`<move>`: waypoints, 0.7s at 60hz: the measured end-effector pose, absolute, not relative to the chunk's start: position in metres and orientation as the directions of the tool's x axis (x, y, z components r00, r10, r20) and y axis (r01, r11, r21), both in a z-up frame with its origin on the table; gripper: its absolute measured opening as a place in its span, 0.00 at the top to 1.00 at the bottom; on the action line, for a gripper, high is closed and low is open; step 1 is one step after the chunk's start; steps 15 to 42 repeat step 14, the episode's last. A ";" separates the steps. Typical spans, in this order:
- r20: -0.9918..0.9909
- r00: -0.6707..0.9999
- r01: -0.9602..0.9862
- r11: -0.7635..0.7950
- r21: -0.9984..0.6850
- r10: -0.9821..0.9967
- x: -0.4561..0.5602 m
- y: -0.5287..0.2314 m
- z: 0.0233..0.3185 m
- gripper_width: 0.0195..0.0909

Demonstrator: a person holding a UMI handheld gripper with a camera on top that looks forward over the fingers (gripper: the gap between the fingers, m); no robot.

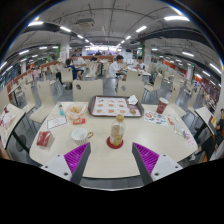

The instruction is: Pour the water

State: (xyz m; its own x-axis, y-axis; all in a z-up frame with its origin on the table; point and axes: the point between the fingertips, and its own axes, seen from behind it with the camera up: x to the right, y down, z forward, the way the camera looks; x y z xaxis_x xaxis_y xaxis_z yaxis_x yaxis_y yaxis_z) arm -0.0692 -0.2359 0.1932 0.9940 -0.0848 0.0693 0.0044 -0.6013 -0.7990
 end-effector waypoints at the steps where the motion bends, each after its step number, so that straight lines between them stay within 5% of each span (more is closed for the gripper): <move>1: 0.074 0.994 0.009 -0.602 -0.798 -0.083 -0.070 -0.237 0.193 0.09; 42: 0.063 0.993 -0.007 -0.598 -0.802 -0.096 -0.071 -0.239 0.197 0.09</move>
